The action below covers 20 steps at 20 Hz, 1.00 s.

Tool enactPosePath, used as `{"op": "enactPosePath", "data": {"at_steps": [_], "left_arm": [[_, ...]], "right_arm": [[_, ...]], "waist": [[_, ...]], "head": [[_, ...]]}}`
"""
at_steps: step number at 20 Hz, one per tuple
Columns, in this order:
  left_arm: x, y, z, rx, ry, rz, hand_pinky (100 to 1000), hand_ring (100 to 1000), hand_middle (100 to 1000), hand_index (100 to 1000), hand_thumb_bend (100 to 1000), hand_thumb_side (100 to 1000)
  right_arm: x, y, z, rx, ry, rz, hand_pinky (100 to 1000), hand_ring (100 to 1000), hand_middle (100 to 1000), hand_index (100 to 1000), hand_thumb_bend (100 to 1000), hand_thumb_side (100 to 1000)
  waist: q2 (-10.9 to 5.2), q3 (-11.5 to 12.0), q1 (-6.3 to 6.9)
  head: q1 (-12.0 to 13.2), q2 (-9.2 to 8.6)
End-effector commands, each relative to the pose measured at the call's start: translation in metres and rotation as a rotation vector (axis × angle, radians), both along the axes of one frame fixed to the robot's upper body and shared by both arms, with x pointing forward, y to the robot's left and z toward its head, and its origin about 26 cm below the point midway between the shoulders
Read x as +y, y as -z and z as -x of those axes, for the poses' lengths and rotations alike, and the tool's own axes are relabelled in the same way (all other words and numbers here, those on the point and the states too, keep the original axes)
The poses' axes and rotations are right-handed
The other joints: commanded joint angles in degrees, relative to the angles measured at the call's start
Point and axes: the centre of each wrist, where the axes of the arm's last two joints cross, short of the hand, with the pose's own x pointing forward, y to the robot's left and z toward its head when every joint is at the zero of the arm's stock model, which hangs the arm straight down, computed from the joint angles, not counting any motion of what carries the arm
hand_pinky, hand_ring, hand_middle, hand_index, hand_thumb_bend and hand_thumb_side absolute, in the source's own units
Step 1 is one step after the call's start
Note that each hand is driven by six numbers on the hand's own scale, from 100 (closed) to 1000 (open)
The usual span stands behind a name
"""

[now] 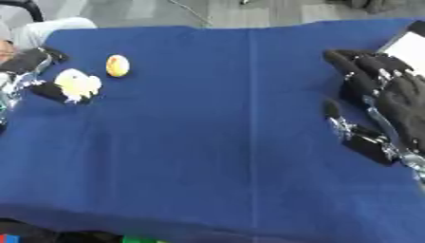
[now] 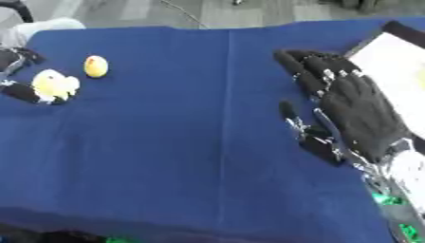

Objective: Pick up the objects with one hand, pass them to the other hand, and then place them into the box on the other side of the table.

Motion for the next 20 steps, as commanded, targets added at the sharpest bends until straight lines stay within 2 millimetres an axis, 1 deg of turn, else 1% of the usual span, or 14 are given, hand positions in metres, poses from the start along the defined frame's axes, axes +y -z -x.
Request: {"op": "enactPosePath", "data": {"at_steps": [1,8,10,11,13,15,17,20], "left_arm": [[0.010,-0.010,0.001,-0.050,-0.016,-0.071,806,736,721,825,854,510],[0.012,0.002,0.004,-0.099,-0.028,-0.167,801,725,712,815,837,493],[0.013,0.003,0.004,-0.111,-0.031,-0.189,794,708,698,804,809,477],[0.012,0.003,0.004,-0.116,-0.029,-0.226,790,702,692,799,796,468],[0.009,0.002,0.000,-0.129,-0.015,-0.382,782,687,679,787,780,451],[0.006,-0.001,-0.003,-0.149,-0.008,-0.487,773,672,664,776,764,434],[0.006,-0.004,-0.005,-0.167,-0.008,-0.532,768,663,656,769,756,424],[0.006,-0.005,-0.005,-0.174,-0.010,-0.552,766,658,652,766,742,420]], "right_arm": [[-0.002,-0.008,0.002,-0.028,-0.002,-0.007,808,851,855,995,100,100],[-0.002,-0.008,0.002,-0.026,-0.001,-0.006,808,851,855,995,100,100],[-0.003,-0.008,0.002,-0.025,0.000,-0.008,807,851,855,995,100,100],[-0.003,-0.008,0.002,-0.024,0.001,-0.009,807,851,855,995,100,100],[-0.003,-0.007,0.002,-0.022,0.005,-0.012,807,851,855,996,100,100],[-0.004,-0.006,0.002,-0.021,0.010,-0.015,807,851,855,996,100,100],[-0.004,-0.006,0.002,-0.020,0.011,-0.016,806,852,855,996,100,100],[-0.004,-0.006,0.002,-0.019,0.012,-0.018,806,852,855,997,100,100]], "waist": [[-0.70,0.13,-0.10],[-0.72,0.21,-0.14],[-0.73,0.24,-0.17],[-0.73,0.30,-0.22],[-0.79,0.60,-0.38],[-0.82,0.83,-0.47],[-0.84,0.95,-0.49],[-0.81,0.97,-0.48]], "head": [[0.19,-0.15],[0.27,-0.15],[0.29,-0.15],[0.26,-0.15],[0.05,-0.15],[-0.09,-0.15],[-0.14,-0.15],[-0.11,-0.15]]}}
